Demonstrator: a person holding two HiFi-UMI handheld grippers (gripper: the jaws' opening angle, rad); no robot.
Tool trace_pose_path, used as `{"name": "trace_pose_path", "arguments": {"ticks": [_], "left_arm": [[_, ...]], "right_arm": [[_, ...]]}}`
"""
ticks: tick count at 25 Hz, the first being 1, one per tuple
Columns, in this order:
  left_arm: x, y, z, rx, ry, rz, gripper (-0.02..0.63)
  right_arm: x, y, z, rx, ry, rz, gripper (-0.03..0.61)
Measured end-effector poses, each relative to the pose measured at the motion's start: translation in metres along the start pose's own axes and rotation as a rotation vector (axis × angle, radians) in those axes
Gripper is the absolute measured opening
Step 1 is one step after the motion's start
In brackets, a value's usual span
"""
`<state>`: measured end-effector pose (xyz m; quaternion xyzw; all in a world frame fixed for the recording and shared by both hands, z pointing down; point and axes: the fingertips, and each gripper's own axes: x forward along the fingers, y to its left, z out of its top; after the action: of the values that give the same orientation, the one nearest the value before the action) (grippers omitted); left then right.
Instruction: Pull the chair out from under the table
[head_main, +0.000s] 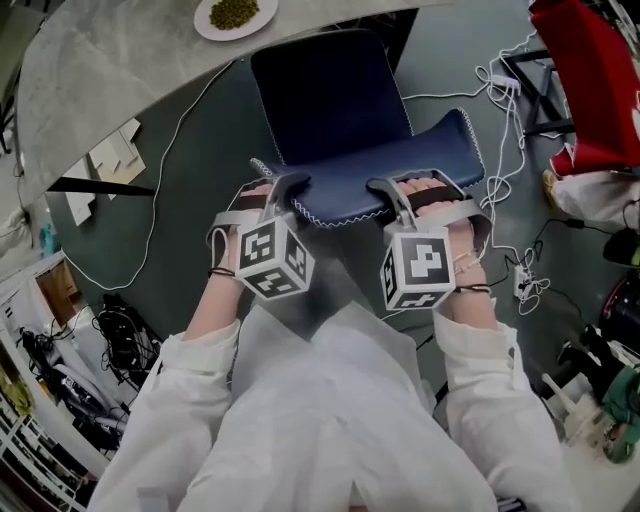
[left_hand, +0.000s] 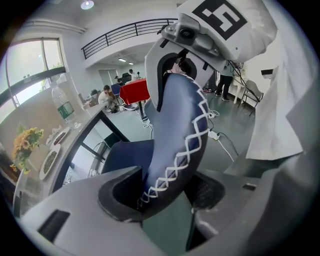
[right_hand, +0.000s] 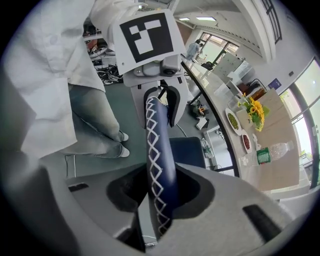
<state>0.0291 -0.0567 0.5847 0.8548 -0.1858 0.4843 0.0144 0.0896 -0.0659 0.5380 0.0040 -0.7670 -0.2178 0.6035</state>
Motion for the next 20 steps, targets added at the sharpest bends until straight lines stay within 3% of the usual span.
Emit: {"name": "trace_pose_path", "arguments": {"ticks": [11,20], "left_arm": [[-0.026,-0.093,-0.017,0.035,0.009,-0.014,0.245],[-0.053,-0.179,-0.041,0.072,-0.005,-0.047,0.245]], "right_arm": [[-0.027,0.091,0.027,0.048,0.023,-0.02,0.111],[-0.048,0.176,0.061,0.098,0.047,0.012,0.112]]}}
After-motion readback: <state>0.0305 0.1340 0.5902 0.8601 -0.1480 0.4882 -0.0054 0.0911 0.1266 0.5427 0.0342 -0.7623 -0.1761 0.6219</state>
